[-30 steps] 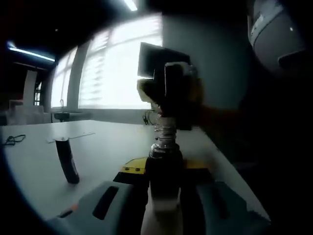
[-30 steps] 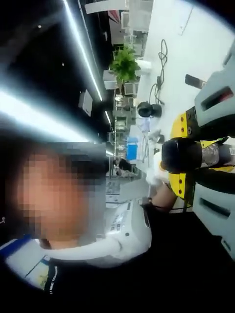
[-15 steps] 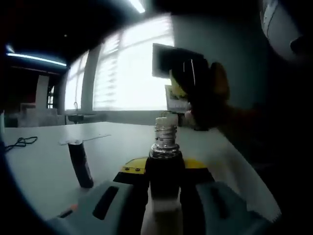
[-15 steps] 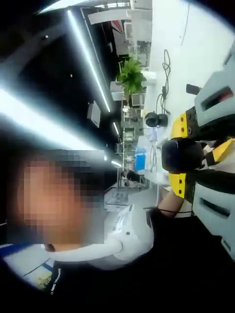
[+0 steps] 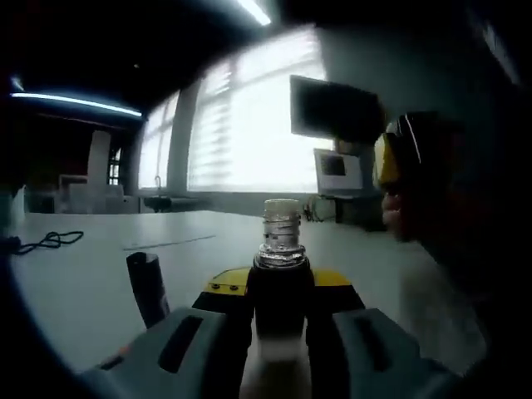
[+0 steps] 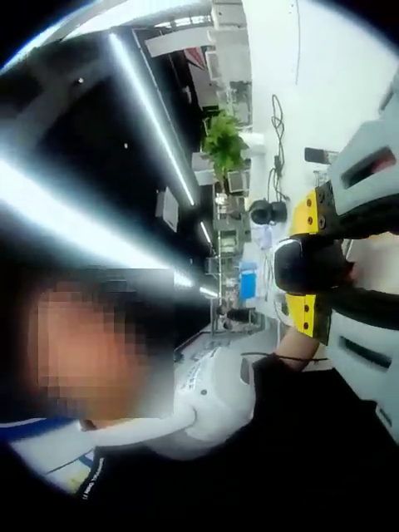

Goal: Pick up cosmetic bottle twist off cap place on table pick up cap screw tight cap place on table

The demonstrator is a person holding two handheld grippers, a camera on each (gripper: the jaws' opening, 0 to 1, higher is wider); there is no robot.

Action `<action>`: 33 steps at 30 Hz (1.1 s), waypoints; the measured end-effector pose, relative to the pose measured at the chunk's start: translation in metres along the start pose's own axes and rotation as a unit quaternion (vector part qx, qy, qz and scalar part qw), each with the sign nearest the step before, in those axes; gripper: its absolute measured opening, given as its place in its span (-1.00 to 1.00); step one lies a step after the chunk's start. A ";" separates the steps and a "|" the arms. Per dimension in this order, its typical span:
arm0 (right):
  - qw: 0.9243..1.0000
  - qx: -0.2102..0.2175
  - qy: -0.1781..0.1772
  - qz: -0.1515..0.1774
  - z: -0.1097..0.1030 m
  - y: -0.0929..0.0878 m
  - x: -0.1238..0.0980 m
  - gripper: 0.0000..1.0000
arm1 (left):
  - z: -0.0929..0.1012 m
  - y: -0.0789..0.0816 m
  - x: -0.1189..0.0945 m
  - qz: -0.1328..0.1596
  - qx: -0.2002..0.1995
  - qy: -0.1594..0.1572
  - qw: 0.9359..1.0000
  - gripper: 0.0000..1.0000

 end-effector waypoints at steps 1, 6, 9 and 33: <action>1.000 0.001 -0.002 0.000 -0.001 -0.001 -0.002 -0.68 | -0.001 -0.001 0.003 -0.002 0.000 0.004 1.000 -0.72; 1.000 0.009 -0.021 0.005 -0.006 -0.008 -0.011 -0.68 | -0.006 -0.006 0.016 -0.020 -0.009 0.016 1.000 -0.72; 0.999 0.011 -0.029 0.009 -0.010 -0.011 -0.015 -0.68 | -0.011 -0.006 0.022 -0.013 -0.004 0.031 0.999 -0.72; 0.999 0.015 -0.039 0.002 -0.010 -0.023 -0.015 -0.68 | -0.017 -0.002 0.021 0.005 -0.001 0.038 0.999 -0.69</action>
Point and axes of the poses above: the point that each gripper's makers call its tool centre point, and the gripper's own axes: x roughly forward along the fingers, z roughly to its right, y roughly out of its top, the point moved 9 cm from there along -x, roughly backward along the fingers, and after that the axes turned 2 degrees about z, right-handed, at the moved point
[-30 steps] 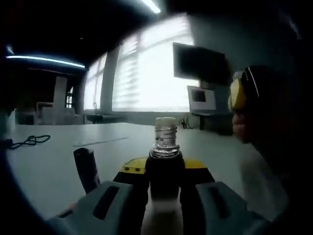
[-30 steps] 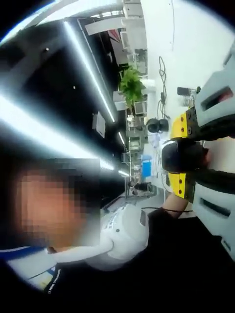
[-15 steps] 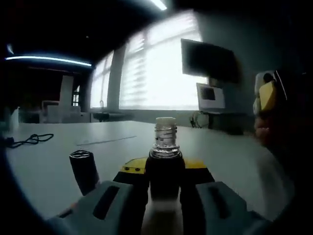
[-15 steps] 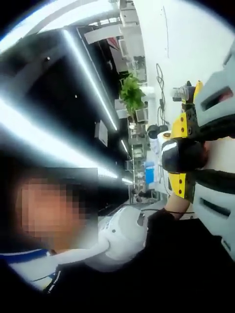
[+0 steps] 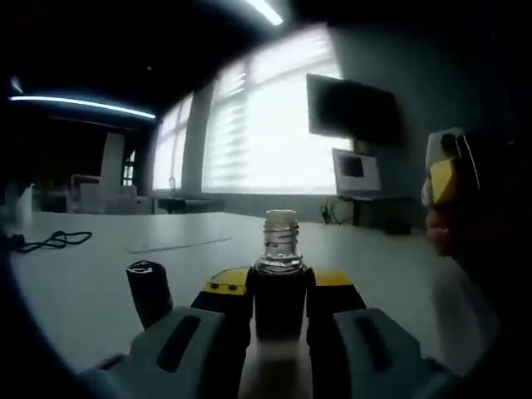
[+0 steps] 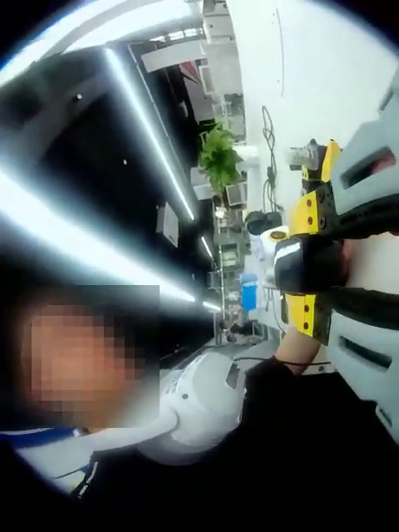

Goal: Pick up cosmetic bottle twist off cap place on table pick up cap screw tight cap place on table

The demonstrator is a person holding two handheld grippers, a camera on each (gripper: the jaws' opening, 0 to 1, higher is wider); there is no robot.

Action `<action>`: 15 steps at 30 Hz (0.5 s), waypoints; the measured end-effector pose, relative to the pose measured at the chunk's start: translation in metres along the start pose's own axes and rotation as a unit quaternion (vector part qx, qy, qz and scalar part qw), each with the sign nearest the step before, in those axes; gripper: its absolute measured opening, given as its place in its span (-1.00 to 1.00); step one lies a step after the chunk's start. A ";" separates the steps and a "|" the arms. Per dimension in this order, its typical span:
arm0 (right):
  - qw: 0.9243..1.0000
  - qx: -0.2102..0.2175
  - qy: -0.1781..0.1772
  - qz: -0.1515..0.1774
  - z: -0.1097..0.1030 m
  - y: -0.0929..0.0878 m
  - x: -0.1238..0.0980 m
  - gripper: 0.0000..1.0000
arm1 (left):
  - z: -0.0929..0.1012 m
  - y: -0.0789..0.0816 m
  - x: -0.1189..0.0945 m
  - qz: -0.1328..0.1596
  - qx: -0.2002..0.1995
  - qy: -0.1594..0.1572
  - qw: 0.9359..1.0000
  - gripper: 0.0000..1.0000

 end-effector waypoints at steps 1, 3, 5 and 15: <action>1.000 -0.001 0.000 0.000 0.000 0.000 -0.001 -0.68 | 0.000 0.000 -0.001 -0.003 0.001 0.001 1.000 -0.70; 1.000 -0.001 -0.003 -0.001 0.000 0.000 -0.001 -0.68 | 0.000 0.000 -0.005 -0.002 0.001 0.002 1.000 -0.70; 1.000 -0.003 -0.006 0.000 0.001 0.000 -0.002 -0.68 | -0.001 0.001 -0.008 -0.002 0.000 0.006 1.000 -0.70; 0.999 -0.016 -0.035 0.002 -0.004 0.004 0.043 -0.68 | -0.005 0.003 -0.030 0.004 0.003 0.013 1.000 -0.70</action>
Point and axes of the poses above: the point that each gripper's makers call its tool centre point, and the gripper's own axes: x roughly forward along the fingers, z roughly to its right, y roughly out of its top, the point moved 9 cm from there along -x, roughly backward along the fingers, and after that the axes turned 2 degrees about z, right-handed, at the moved point
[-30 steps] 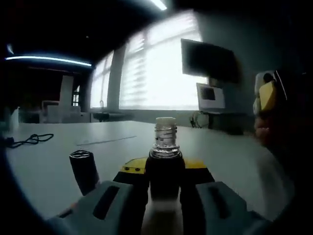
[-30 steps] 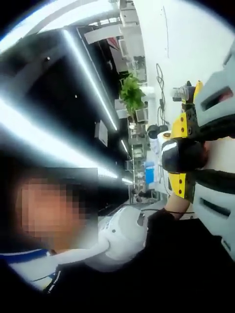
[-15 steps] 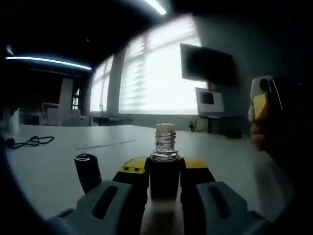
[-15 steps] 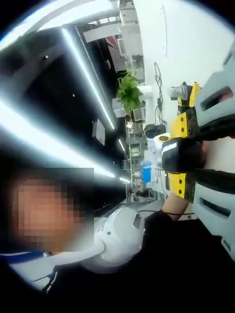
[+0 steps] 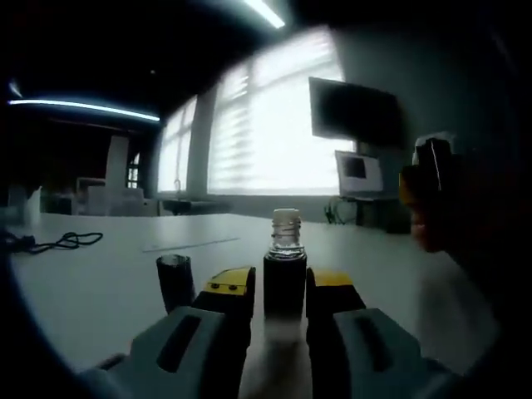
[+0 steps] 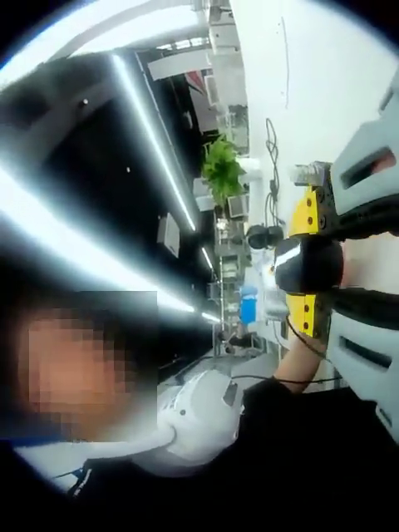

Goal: Pick up cosmetic bottle twist off cap place on table pick up cap screw tight cap place on table

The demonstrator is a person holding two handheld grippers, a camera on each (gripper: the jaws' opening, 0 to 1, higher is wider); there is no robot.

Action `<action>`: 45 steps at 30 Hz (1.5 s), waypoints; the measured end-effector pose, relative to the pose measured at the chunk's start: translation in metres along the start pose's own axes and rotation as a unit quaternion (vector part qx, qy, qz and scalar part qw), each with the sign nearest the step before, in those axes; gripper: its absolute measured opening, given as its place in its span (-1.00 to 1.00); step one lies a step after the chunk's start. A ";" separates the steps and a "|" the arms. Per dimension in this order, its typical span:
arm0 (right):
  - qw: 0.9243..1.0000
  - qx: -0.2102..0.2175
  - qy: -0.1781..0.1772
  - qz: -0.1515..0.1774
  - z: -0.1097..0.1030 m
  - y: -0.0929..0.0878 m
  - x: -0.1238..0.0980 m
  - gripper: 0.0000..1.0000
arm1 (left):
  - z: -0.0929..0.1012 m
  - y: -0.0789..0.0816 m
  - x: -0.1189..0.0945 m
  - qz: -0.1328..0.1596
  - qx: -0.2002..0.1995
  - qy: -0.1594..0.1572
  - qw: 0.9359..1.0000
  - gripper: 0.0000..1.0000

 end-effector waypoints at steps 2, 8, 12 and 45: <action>1.000 -0.005 -0.016 -0.002 -0.002 0.000 0.015 -0.68 | 0.000 0.000 -0.004 0.000 0.002 0.001 1.000 -0.69; 0.998 -0.002 -0.069 0.013 0.010 0.000 0.018 -0.68 | -0.002 0.002 -0.014 0.004 0.002 0.004 1.000 -0.66; 0.996 -0.016 -0.091 0.001 0.017 -0.002 0.017 -0.68 | -0.004 0.002 -0.022 0.002 -0.005 0.009 1.000 -0.66; 0.954 0.003 -0.269 -0.131 0.055 -0.068 -0.007 -0.68 | 0.002 0.005 -0.055 0.000 0.010 0.031 0.999 -0.63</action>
Point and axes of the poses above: the point that each gripper's makers call its tool centre point, and the gripper's own axes: x roughly forward along the fingers, z roughly to its right, y roughly out of its top, the point moved 9 cm from there along -x, roughly backward along the fingers, and after that the axes turned 2 degrees about z, right-handed, at the moved point
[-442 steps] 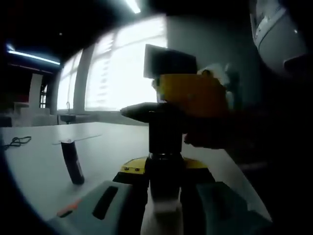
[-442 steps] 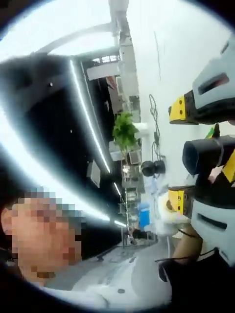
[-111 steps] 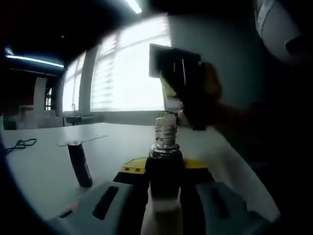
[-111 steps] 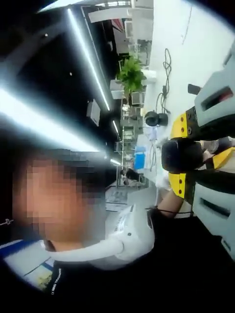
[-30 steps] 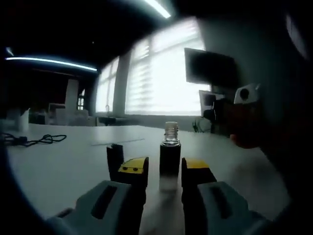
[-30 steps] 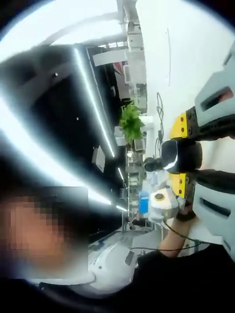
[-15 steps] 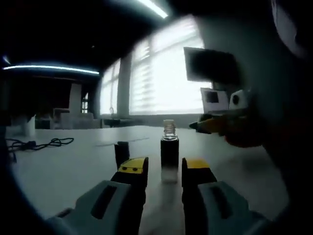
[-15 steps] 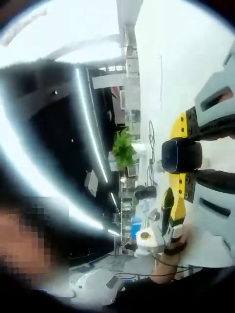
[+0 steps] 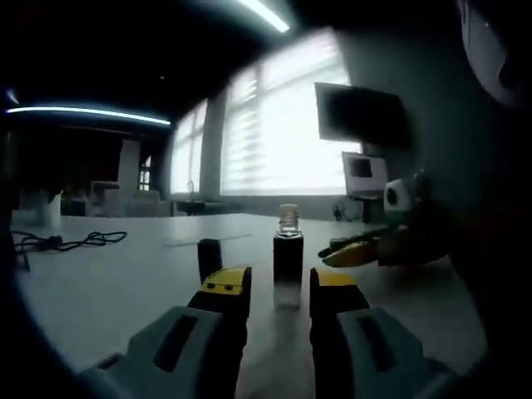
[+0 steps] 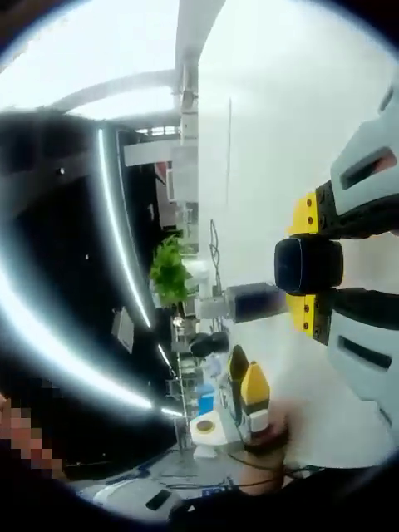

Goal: Pick up cosmetic bottle twist off cap place on table pick up cap screw tight cap place on table

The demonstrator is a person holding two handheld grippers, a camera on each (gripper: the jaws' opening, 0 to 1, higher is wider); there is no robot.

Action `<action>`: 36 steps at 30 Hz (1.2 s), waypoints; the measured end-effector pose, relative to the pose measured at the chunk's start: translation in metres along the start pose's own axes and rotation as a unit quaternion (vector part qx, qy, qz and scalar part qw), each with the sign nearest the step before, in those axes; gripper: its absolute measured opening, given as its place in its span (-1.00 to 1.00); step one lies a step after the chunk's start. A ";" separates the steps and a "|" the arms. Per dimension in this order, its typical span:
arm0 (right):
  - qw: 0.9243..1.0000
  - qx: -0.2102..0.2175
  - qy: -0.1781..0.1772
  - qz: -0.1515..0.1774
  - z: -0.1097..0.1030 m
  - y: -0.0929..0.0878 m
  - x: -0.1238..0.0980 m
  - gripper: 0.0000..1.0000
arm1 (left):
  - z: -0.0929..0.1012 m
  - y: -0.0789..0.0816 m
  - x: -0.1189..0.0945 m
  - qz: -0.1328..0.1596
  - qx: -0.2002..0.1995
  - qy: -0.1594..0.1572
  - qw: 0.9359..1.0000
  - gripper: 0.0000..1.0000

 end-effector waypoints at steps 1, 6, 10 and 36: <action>1.000 -0.002 0.002 -0.004 0.000 -0.001 0.001 -0.68 | 0.000 0.000 0.000 0.000 0.000 -0.001 1.000 -0.63; 1.000 -0.013 -0.012 -0.020 0.002 -0.006 0.005 -0.68 | 0.001 0.000 0.000 -0.001 0.002 -0.004 1.000 -0.63; 0.999 -0.029 -0.012 -0.032 0.000 -0.010 0.008 -0.68 | 0.002 -0.001 0.001 -0.003 0.002 -0.006 1.000 -0.63; 0.995 -0.048 -0.019 -0.088 0.002 -0.020 0.014 -0.68 | 0.001 -0.002 0.002 -0.009 -0.002 -0.006 1.000 -0.63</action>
Point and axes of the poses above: the point that each gripper's makers call its tool centre point, and the gripper's own axes: x roughly forward along the fingers, z roughly to its right, y roughly out of its top, the point moved 9 cm from there along -x, roughly backward along the fingers, and after that the axes turned 2 degrees about z, right-handed, at the moved point
